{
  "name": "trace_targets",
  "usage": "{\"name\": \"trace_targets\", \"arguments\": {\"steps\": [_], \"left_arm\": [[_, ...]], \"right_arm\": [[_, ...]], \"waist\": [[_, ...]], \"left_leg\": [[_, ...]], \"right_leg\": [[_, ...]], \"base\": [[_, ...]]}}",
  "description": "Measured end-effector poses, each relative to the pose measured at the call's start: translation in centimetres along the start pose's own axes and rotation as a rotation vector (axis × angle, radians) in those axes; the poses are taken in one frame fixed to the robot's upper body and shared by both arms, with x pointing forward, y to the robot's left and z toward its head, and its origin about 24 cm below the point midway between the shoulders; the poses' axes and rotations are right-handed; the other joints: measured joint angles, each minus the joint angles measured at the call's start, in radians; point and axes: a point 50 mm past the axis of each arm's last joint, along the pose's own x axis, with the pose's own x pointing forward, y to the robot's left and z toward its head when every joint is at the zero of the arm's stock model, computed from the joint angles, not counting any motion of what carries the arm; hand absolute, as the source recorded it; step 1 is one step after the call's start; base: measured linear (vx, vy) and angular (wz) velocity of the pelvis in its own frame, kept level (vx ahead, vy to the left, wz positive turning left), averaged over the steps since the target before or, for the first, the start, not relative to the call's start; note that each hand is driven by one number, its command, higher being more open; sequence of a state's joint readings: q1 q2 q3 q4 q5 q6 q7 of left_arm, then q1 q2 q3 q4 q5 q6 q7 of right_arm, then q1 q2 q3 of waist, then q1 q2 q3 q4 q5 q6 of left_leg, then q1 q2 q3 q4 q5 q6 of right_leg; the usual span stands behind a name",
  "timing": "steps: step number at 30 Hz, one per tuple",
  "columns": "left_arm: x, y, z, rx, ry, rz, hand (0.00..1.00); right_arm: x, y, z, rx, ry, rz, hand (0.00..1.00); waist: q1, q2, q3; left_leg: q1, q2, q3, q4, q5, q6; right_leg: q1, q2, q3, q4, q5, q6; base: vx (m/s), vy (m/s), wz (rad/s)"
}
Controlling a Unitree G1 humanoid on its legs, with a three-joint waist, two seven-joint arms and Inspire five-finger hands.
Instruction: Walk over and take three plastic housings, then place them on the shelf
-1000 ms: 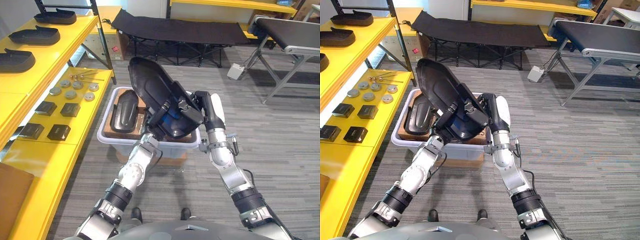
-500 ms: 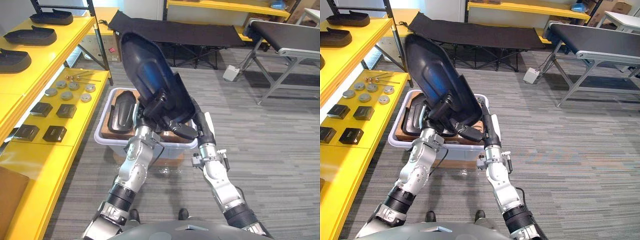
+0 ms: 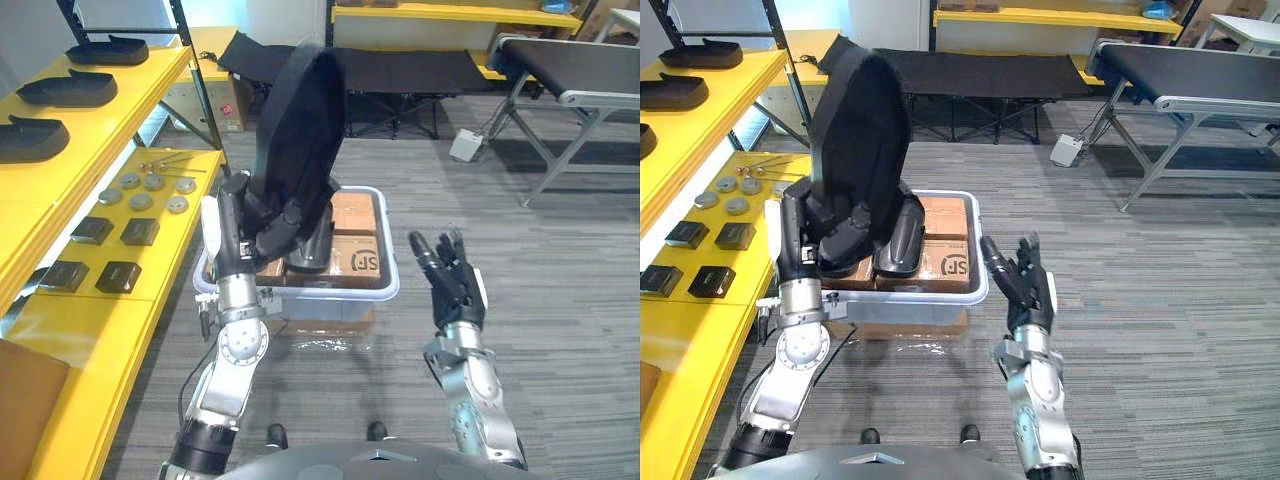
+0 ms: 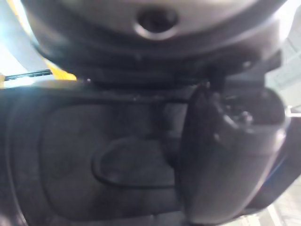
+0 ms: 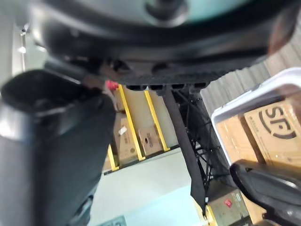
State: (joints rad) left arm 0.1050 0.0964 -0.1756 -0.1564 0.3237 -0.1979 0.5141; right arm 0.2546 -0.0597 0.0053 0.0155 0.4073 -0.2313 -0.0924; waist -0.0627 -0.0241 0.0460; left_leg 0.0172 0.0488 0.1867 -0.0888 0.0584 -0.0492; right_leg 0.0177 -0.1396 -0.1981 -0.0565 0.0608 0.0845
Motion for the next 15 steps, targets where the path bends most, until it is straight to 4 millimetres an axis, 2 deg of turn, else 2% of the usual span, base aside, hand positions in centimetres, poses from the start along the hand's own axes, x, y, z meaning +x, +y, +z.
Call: {"name": "trace_targets", "arguments": {"steps": [4,7,10,12,15], "left_arm": [[-1.8,1.2,-1.8,-0.101,0.162,0.046,0.0],[-2.7,2.3,-2.6,-0.145,0.235,0.093,0.0],[-3.3,3.5,-2.6,-0.16,0.263,0.136,0.0],[-3.9,5.5,-2.3,-0.124,0.265,0.194,0.0],[-4.6,7.9,-2.3,-0.105,0.282,0.29,0.0]], "right_arm": [[-0.8,-1.0,-0.4,0.005,0.023,-0.024,1.0],[-0.9,-0.9,-0.6,-0.006,0.04,0.01,1.0],[-0.9,-0.3,-1.7,-0.01,0.106,0.075,1.0],[-0.7,1.2,-3.3,-0.068,0.18,0.176,1.0],[-0.3,3.0,-4.2,-0.121,0.225,0.3,1.0]], "waist": [[-0.012,0.001,-0.001],[-0.006,0.002,-0.001],[0.019,0.002,-0.001],[0.054,0.005,0.0],[0.099,0.019,0.0]], "left_leg": [[0.004,0.002,0.0,0.001,0.003,0.004],[-0.005,0.001,-0.024,0.003,0.003,0.004],[-0.012,-0.004,-0.077,0.003,0.006,0.003],[-0.016,-0.006,-0.127,0.003,0.009,-0.004],[-0.039,-0.011,-0.198,0.001,0.026,-0.008]], "right_leg": [[0.0,0.002,0.008,-0.002,0.004,0.004],[0.005,0.001,-0.014,-0.004,0.004,0.004],[0.034,0.0,-0.069,-0.017,0.003,0.004],[0.059,0.0,-0.12,-0.017,-0.009,0.003],[0.08,0.0,-0.199,-0.013,-0.025,0.002]], "base": [[0.01,-0.01,-0.07],[0.01,-0.009,0.19],[0.0,-0.01,0.51],[-0.01,-0.024,0.69],[-0.02,-0.033,0.75]]}}
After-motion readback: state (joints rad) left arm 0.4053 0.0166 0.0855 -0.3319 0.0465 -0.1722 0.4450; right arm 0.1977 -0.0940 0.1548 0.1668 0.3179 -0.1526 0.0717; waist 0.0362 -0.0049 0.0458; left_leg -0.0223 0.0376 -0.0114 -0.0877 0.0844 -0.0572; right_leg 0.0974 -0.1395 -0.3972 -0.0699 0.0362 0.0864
